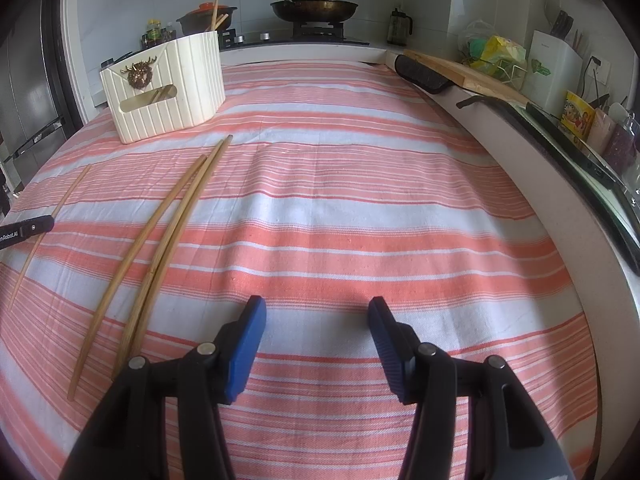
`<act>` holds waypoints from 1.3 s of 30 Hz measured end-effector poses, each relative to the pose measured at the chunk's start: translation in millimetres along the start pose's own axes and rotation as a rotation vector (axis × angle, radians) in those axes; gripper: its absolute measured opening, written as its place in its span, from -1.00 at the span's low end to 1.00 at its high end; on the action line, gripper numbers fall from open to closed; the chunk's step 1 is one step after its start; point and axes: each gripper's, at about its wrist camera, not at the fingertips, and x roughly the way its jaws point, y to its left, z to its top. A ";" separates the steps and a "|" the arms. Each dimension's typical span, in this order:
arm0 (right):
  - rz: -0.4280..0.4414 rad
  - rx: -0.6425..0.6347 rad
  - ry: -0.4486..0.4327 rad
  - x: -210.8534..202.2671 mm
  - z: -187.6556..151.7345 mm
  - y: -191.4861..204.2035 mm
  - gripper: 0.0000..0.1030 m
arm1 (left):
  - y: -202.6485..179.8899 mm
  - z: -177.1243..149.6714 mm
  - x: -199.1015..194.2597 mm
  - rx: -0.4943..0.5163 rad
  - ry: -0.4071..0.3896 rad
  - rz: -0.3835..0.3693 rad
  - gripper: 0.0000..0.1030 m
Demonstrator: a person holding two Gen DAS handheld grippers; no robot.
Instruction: Organize utensils
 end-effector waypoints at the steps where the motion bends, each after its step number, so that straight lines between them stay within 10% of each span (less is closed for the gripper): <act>1: 0.002 0.002 0.000 -0.5 0.0 -0.4 0.05 | 5.3 -1.8 -1.5 -0.007 0.004 -0.024 -0.82; 4: 0.030 0.024 0.023 -5.2 6.5 6.4 0.08 | 6.2 -8.5 -6.3 0.015 -0.002 -0.088 -0.32; 6: 0.123 0.021 0.009 -11.6 17.8 20.2 0.08 | -1.5 -15.0 -9.0 0.048 -0.021 -0.079 0.43; 8: 0.181 0.005 0.004 -12.5 31.0 37.9 0.08 | -8.8 -20.7 -8.0 0.072 -0.030 -0.033 0.64; 18: 0.231 0.047 0.095 35.2 58.8 61.0 -0.49 | -1.3 -18.9 -7.0 0.053 -0.026 -0.060 0.76; 27: 0.379 0.246 0.094 41.4 59.4 39.3 -0.58 | -2.5 -19.0 -6.6 0.057 -0.024 -0.065 0.79; 39: 0.282 0.103 0.112 47.5 66.5 62.5 -0.67 | -7.9 -19.0 -4.8 0.089 -0.014 -0.026 0.80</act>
